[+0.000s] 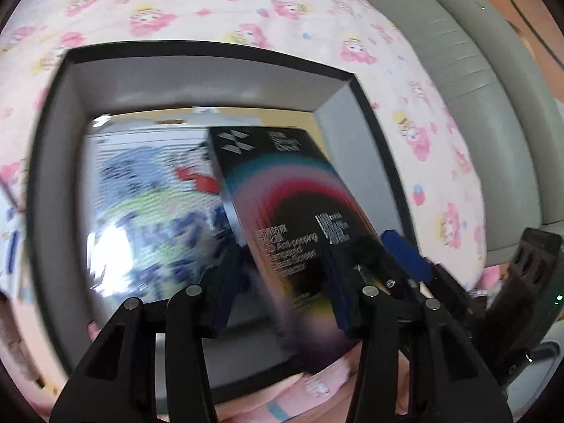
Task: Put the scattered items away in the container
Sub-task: 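Lower the Smart Devil box into the shoebox beside the art kit, then open the right gripper and pull it back from the shoebox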
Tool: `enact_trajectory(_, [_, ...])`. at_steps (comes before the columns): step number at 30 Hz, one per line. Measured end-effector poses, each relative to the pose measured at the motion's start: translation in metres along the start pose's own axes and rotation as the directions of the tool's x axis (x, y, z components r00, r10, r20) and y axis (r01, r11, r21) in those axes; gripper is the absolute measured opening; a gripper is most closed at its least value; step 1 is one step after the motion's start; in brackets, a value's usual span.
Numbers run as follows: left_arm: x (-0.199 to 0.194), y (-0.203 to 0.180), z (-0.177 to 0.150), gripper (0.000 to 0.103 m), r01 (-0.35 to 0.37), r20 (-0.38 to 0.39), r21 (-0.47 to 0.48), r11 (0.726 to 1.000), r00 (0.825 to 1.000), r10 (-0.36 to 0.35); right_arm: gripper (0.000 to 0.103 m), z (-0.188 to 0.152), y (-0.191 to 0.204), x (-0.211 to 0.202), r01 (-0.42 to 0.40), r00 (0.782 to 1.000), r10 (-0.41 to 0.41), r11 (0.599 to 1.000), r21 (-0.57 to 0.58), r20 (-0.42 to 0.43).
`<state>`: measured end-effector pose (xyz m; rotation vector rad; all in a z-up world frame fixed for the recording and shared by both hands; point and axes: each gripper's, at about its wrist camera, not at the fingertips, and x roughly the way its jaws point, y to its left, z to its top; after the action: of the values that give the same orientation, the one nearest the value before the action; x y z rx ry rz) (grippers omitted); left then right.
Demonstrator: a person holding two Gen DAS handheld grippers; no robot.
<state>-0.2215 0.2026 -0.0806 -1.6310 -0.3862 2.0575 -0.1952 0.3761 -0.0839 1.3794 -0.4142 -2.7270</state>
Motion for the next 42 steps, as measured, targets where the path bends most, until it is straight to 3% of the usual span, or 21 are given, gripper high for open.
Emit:
enact_trajectory(3, [-0.002,0.013,-0.008,0.046,-0.014,0.014,-0.024,1.000,1.000,0.014,0.042,0.002,-0.003,0.004,-0.030,1.000,0.030,1.000,0.007,-0.001])
enact_trajectory(7, [-0.009,0.031,-0.007,0.045,-0.094,0.026,-0.053,0.994,0.995,0.095,0.042,0.003,0.007,0.012,-0.064,0.998,0.064,0.997,-0.038,-0.009])
enact_trajectory(11, [0.005,0.026,0.006,0.045,-0.174,-0.022,-0.061,0.983,0.985,0.173,0.042,-0.001,0.018,0.028,-0.096,0.992,0.092,0.995,-0.039,-0.083])
enact_trajectory(16, [0.035,0.012,0.014,0.044,-0.237,-0.082,-0.042,0.971,0.969,0.233,0.042,-0.010,0.034,0.038,0.041,0.991,-0.063,0.983,-0.181,-0.120])
enact_trajectory(19, [0.045,0.007,0.018,0.043,-0.253,-0.088,-0.010,0.967,0.964,0.251,0.045,-0.014,0.040,0.045,0.071,0.987,-0.102,0.970,-0.234,-0.123])
enact_trajectory(24, [0.060,-0.012,0.035,0.043,-0.181,-0.139,0.080,0.980,0.972,0.191,0.048,-0.005,0.027,0.057,0.073,0.983,-0.099,0.983,-0.170,-0.151])
enact_trajectory(27, [0.064,-0.026,0.038,0.044,-0.175,-0.130,0.147,0.973,0.972,0.195,0.048,-0.005,0.017,0.059,0.137,0.977,-0.160,0.977,-0.163,-0.137])
enact_trajectory(31, [0.069,-0.032,0.032,0.045,-0.258,-0.111,0.200,0.945,0.953,0.283,0.048,-0.004,0.013,0.054,0.126,0.982,-0.143,0.983,-0.135,-0.124])
enact_trajectory(34, [0.074,-0.037,0.028,0.056,-0.298,-0.120,0.239,0.924,0.935,0.333,0.048,-0.006,0.012,0.054,0.130,0.980,-0.149,0.982,-0.138,-0.135])
enact_trajectory(36, [0.078,-0.042,0.027,0.056,-0.316,-0.136,0.264,0.911,0.923,0.359,0.048,-0.006,0.014,0.055,0.142,0.977,-0.162,0.979,-0.149,-0.137])
enact_trajectory(40, [0.086,-0.042,0.033,0.062,-0.320,-0.150,0.247,0.915,0.920,0.362,0.049,-0.006,0.014,0.054,0.151,0.976,-0.171,0.977,-0.150,-0.132])
enact_trajectory(42, [0.095,-0.044,0.034,0.069,-0.376,-0.118,0.284,0.882,0.899,0.421,0.049,-0.006,0.015,0.054,0.158,0.975,-0.178,0.976,-0.150,-0.133])
